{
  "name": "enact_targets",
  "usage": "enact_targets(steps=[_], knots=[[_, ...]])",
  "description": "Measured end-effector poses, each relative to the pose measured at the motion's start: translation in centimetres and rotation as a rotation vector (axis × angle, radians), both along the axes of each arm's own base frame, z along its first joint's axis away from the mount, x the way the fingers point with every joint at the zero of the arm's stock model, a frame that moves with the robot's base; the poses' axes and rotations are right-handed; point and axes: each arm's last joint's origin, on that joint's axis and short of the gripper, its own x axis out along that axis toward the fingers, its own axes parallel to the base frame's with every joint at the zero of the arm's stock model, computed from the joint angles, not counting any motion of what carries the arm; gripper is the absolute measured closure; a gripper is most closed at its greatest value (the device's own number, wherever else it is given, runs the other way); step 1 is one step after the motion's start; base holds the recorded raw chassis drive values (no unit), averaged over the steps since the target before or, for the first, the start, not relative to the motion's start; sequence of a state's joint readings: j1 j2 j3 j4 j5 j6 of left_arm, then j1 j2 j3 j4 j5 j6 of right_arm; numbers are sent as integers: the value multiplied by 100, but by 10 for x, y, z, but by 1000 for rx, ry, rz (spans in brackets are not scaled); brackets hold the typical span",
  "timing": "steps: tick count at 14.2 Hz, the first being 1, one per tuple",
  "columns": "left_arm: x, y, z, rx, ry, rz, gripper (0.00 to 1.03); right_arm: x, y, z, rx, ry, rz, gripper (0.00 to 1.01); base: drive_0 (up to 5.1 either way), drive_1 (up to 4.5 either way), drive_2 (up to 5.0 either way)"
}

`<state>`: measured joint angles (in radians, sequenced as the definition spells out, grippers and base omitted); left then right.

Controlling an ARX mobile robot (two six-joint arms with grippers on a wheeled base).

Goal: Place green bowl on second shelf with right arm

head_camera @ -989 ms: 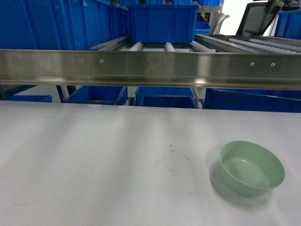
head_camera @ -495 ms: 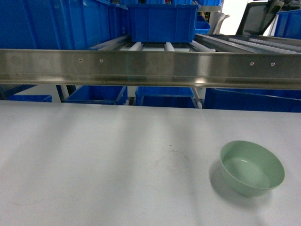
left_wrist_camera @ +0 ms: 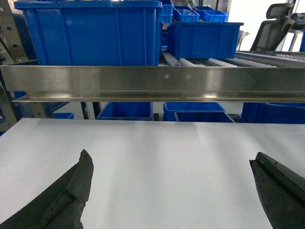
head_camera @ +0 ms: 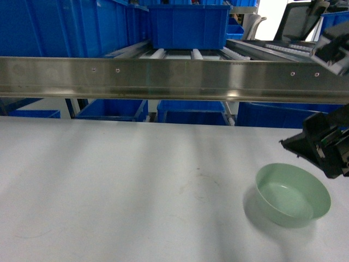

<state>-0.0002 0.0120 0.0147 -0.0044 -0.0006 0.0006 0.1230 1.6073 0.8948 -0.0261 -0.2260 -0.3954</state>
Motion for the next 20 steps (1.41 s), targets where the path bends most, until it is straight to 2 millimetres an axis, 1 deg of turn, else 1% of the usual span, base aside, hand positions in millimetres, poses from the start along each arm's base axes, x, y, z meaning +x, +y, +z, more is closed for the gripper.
enact_targets(steps=[3, 6, 10, 14, 17, 20], knots=[[0, 0, 0, 0, 0, 0, 5, 7, -7, -22, -59, 64, 15, 3, 0, 0, 0], [0, 0, 0, 0, 0, 0, 5, 12, -21, -38, -90, 93, -12, 3, 0, 0, 0], [0, 0, 0, 0, 0, 0, 5, 22, -37, -68, -101, 187, -55, 3, 0, 0, 0], [0, 0, 0, 0, 0, 0, 5, 37, -46, -80, -106, 207, -85, 3, 0, 0, 0], [0, 0, 0, 0, 0, 0, 5, 42, -46, -93, -112, 242, -87, 3, 0, 0, 0], [0, 0, 0, 0, 0, 0, 5, 47, -46, -102, -121, 259, -90, 3, 0, 0, 0]])
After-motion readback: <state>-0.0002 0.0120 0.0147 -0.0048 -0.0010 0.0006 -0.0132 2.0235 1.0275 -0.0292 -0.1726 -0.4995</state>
